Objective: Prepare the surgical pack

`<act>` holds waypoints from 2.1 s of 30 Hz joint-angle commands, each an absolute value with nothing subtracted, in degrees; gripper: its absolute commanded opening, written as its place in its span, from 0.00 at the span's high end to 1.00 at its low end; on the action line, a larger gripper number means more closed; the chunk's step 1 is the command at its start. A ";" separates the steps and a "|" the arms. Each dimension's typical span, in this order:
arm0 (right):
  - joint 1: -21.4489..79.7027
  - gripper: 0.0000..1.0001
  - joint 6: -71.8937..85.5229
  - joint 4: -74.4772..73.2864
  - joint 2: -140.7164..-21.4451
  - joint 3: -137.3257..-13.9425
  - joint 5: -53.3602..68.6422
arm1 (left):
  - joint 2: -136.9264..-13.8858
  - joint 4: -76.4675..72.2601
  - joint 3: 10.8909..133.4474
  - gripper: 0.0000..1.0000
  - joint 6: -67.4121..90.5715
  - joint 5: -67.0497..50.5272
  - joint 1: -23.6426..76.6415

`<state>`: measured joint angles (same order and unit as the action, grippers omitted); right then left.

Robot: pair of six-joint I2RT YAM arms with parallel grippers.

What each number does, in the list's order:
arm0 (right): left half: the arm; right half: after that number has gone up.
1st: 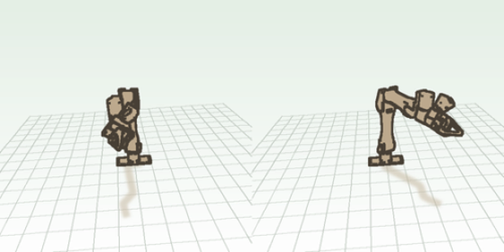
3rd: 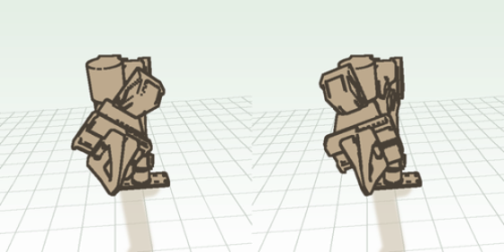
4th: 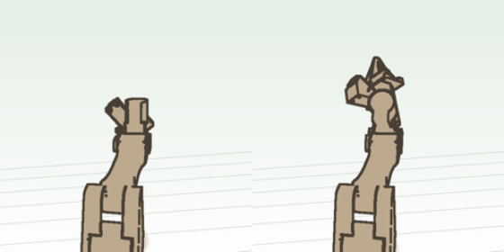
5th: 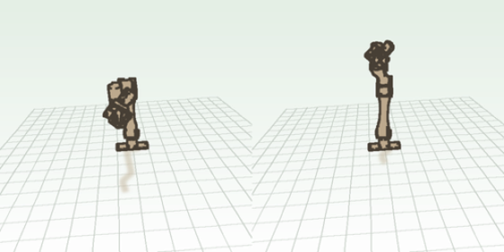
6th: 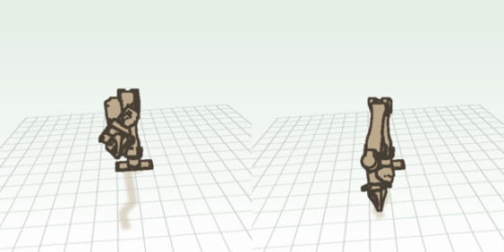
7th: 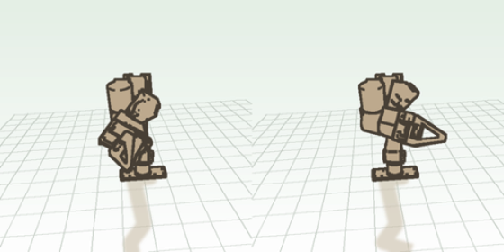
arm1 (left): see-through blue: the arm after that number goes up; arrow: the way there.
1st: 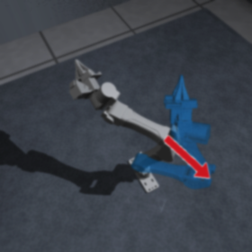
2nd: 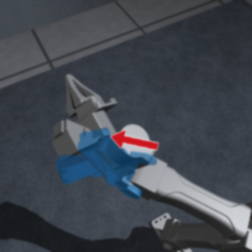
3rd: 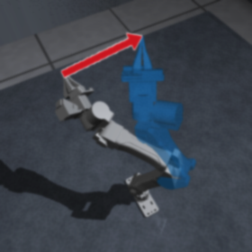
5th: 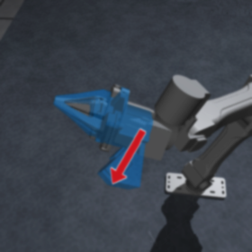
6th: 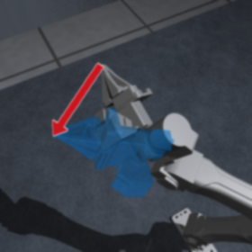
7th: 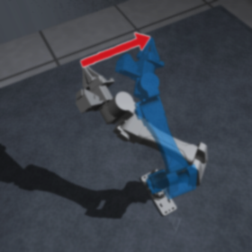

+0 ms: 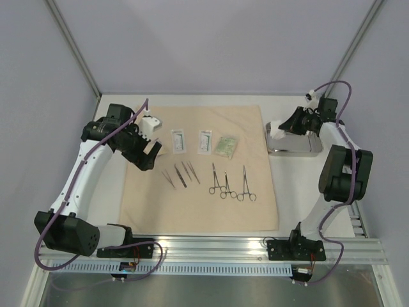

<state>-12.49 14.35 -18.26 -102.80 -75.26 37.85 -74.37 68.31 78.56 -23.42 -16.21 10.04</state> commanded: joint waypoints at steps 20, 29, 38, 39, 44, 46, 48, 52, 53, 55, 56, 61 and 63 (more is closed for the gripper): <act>-13.27 0.99 11.42 -22.24 -121.81 -86.66 41.92 | -75.94 68.03 77.78 0.00 -21.53 -14.59 10.20; -13.45 0.97 14.59 -17.32 -124.54 -87.45 43.16 | -76.29 67.94 77.78 0.00 -21.62 -14.59 10.20; -13.53 0.83 15.38 -16.87 -126.56 -88.94 40.87 | -76.73 68.12 78.13 0.00 -21.62 -14.68 10.20; -13.54 0.78 15.29 -16.87 -126.48 -88.95 40.78 | -76.82 68.20 78.22 0.00 -21.62 -14.76 10.20; -13.45 0.63 13.98 -18.28 -125.51 -89.03 39.38 | -76.90 68.55 78.22 0.00 -21.53 -15.38 10.20; -13.45 0.58 13.45 -19.15 -124.98 -89.38 38.94 | -76.99 68.64 78.14 0.00 -21.62 -15.90 10.20; -13.45 0.54 12.66 -19.95 -124.02 -89.73 37.71 | -76.99 68.73 78.22 0.00 -21.62 -16.00 10.20; -13.53 0.48 11.25 -22.84 -122.52 -90.88 34.72 | -76.99 68.82 78.22 0.00 -21.80 -16.26 10.20; -13.45 0.47 11.08 -23.20 -121.82 -91.23 34.11 | -76.99 68.82 78.22 0.00 -21.80 -16.35 10.20; -13.36 0.45 10.20 -24.08 -121.03 -91.32 33.58 | -76.99 68.82 78.14 0.00 -22.06 -16.61 10.20; -13.27 0.44 9.85 -24.34 -119.98 -91.32 32.44 | -76.91 68.82 78.13 0.00 -22.06 -16.70 10.20; -13.01 0.41 7.65 -26.62 -116.90 -90.44 25.59 | -76.73 68.82 77.78 0.00 -22.32 -17.05 10.20; -12.31 0.42 7.21 -26.46 -114.36 -88.09 23.04 | -76.55 68.82 77.70 0.00 -22.41 -17.05 10.20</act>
